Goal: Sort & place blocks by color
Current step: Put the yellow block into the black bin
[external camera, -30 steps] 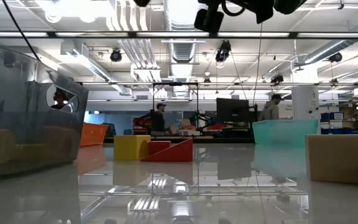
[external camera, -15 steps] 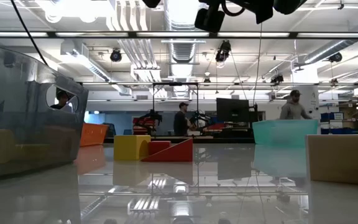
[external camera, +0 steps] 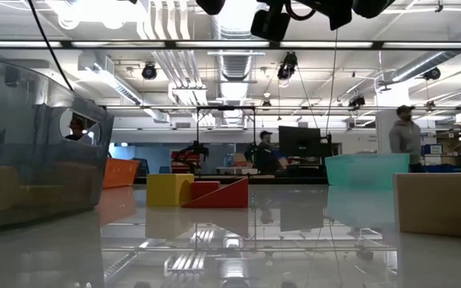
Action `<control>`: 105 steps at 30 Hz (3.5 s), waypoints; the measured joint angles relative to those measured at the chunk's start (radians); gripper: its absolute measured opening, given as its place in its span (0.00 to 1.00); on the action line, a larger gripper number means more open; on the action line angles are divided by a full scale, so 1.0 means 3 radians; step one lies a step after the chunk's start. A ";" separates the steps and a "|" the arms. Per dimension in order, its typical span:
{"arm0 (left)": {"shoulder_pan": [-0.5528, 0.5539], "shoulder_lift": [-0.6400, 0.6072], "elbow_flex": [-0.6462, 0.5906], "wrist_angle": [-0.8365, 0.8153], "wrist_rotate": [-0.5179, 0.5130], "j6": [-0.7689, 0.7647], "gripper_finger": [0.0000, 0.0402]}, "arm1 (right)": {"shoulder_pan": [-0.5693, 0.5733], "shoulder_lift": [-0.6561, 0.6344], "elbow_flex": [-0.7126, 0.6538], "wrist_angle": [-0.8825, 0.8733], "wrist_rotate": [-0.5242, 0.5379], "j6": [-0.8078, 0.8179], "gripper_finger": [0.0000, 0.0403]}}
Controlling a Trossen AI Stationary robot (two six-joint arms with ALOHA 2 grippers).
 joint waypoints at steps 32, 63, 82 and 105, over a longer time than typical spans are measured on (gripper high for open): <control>-0.0001 -0.0070 0.0012 0.0038 0.0038 0.0002 0.07 | -0.0003 0.0027 -0.0002 0.0023 -0.0057 -0.0001 0.29; -0.0074 0.0037 0.0000 0.0085 -0.0088 0.0265 0.42 | -0.0004 0.0022 0.0003 0.0177 -0.0109 0.0326 0.29; -0.0106 0.0033 0.0002 0.0087 -0.0072 0.0387 0.12 | -0.0003 0.0032 0.0003 0.0180 -0.0126 0.0322 0.31; -0.0112 -0.0222 0.0004 -0.0941 -0.0109 0.0332 0.12 | -0.0186 0.0032 0.0001 0.0128 -0.0413 0.0479 0.53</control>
